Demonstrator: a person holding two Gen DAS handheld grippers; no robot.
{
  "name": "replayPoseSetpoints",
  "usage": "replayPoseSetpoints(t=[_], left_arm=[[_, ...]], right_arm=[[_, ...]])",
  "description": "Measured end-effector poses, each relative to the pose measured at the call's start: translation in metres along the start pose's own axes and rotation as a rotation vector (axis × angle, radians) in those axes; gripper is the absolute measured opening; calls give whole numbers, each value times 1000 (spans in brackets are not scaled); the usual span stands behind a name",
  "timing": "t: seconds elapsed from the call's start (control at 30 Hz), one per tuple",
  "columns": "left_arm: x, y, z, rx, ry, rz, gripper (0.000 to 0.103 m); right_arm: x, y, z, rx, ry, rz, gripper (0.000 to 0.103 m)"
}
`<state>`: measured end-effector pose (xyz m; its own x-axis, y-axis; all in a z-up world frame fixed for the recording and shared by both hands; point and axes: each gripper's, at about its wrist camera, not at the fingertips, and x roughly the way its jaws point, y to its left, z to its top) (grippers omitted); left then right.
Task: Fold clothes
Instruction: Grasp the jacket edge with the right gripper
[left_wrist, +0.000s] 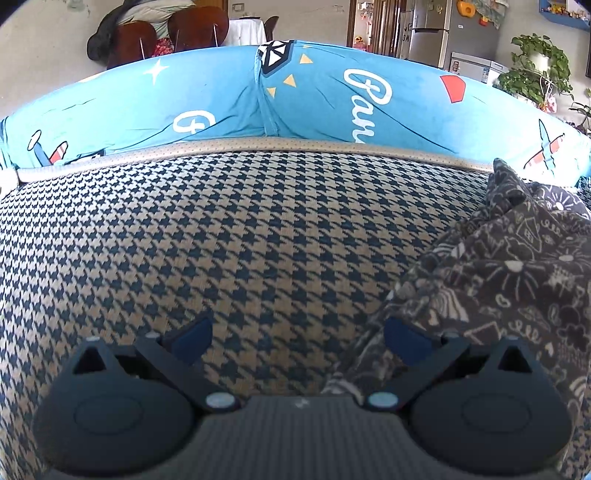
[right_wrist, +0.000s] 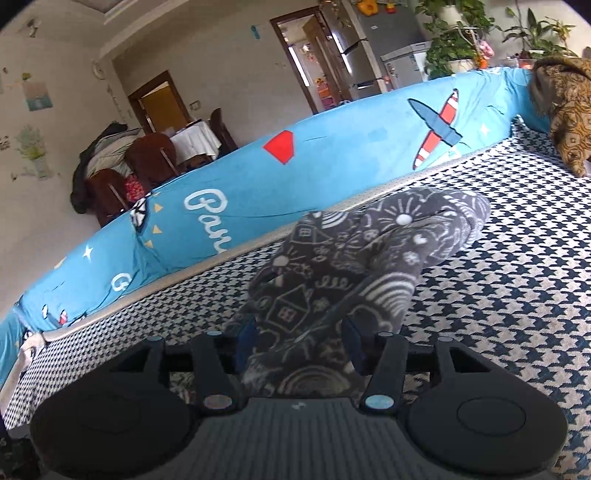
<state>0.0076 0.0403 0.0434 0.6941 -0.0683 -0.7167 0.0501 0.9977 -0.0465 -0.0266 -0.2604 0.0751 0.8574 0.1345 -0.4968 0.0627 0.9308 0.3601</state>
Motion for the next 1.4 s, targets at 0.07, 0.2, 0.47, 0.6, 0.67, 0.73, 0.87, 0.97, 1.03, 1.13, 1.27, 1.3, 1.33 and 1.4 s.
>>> replayPoseSetpoints(t=[0.07,0.2,0.47,0.6,0.67,0.73,0.87,0.97,1.03,1.13,1.27,1.3,1.33,1.4], left_arm=[[-3,3,-4,-17,7,-5,103],[-8,7,-13,-40,18,-4,103],[-10,5,-22,-15,29,-12,103],[-4,5,-25,-19,39,-2,103],[-2,7,-25,-29,45,-3,103],[1,9,-25,-37,51,3,103],[4,12,-27,-50,61,-1,103],[4,13,-27,-49,59,-1,103],[3,14,-28,-49,58,-2,103],[1,16,-28,-52,56,-6,103],[-5,20,-30,-68,60,-23,103],[-6,22,-31,-75,62,-30,103],[-8,25,-31,-82,63,-36,103],[-12,29,-33,-96,65,-52,103]], right_arm=[[-4,7,-8,-29,4,44,52],[-8,18,-21,-75,19,104,51],[10,18,-31,-86,62,67,51],[35,7,-38,-54,140,-24,44],[40,8,-41,-88,148,-52,41],[41,12,-45,-131,145,-71,41],[33,20,-47,-181,127,-90,42],[20,27,-47,-199,99,-49,44],[11,33,-50,-196,99,26,44],[-2,49,-65,-240,115,122,45],[-16,74,-92,-328,151,217,46],[-19,80,-99,-349,160,237,47],[-22,85,-104,-371,168,251,49],[-28,95,-115,-426,179,274,57]])
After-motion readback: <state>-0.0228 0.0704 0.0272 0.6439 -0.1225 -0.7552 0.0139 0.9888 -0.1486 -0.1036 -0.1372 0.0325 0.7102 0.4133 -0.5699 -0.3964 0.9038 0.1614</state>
